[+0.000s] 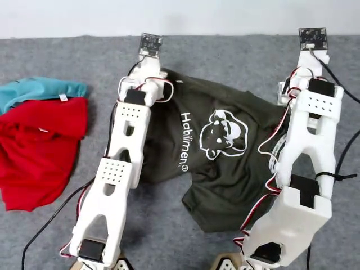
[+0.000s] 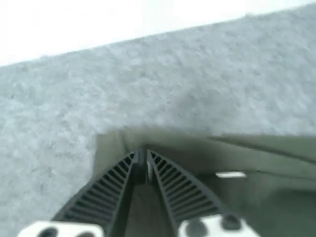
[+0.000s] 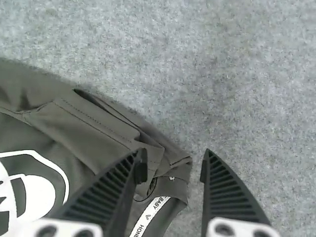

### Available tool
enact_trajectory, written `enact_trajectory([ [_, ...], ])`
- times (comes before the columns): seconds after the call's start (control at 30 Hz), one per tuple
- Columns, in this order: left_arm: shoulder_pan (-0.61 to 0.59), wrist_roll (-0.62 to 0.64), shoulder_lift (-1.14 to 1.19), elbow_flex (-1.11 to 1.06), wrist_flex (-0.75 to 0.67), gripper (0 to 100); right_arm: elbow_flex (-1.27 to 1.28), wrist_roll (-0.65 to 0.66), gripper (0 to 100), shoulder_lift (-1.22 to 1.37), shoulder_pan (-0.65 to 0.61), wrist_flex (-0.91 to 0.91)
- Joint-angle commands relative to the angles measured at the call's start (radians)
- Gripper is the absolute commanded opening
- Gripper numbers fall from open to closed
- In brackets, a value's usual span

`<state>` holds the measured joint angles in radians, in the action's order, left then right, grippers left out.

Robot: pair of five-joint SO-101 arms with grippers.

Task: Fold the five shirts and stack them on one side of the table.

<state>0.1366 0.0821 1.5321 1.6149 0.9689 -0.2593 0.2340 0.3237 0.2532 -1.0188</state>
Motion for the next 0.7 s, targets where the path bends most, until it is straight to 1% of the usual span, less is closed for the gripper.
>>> enact_trajectory([
  [0.0,0.032,-0.005,-0.143,0.064,0.089,1,-0.008,0.0,18.7,-0.01,0.007,0.002],
  [0.07,0.035,-0.003,-0.209,0.064,0.152,1,-0.008,0.0,18.7,-0.01,0.01,0.002],
  [0.17,0.026,-0.005,-0.267,0.056,0.198,1,-0.008,0.0,18.7,-0.01,0.012,0.002],
  [0.33,0.0,-0.002,-0.221,0.005,0.203,2,-0.008,0.0,18.7,-0.01,0.008,0.001],
  [0.4,-0.015,-0.005,-0.193,-0.012,0.239,3,-0.008,0.0,18.7,-0.01,0.012,0.001],
  [0.47,-0.023,-0.005,-0.193,0.01,0.347,6,-0.008,0.002,18.7,-0.015,0.012,-0.012],
  [0.53,-0.023,-0.006,-0.221,0.065,0.496,8,-0.018,0.005,18.7,-0.024,0.01,-0.067],
  [0.6,-0.015,-0.006,-0.281,0.064,0.62,9,-0.034,0.052,18.7,-0.048,-0.01,-0.177],
  [0.67,-0.014,-0.008,-0.351,0.058,0.752,10,-0.038,0.132,18.7,-0.082,-0.036,-0.305],
])
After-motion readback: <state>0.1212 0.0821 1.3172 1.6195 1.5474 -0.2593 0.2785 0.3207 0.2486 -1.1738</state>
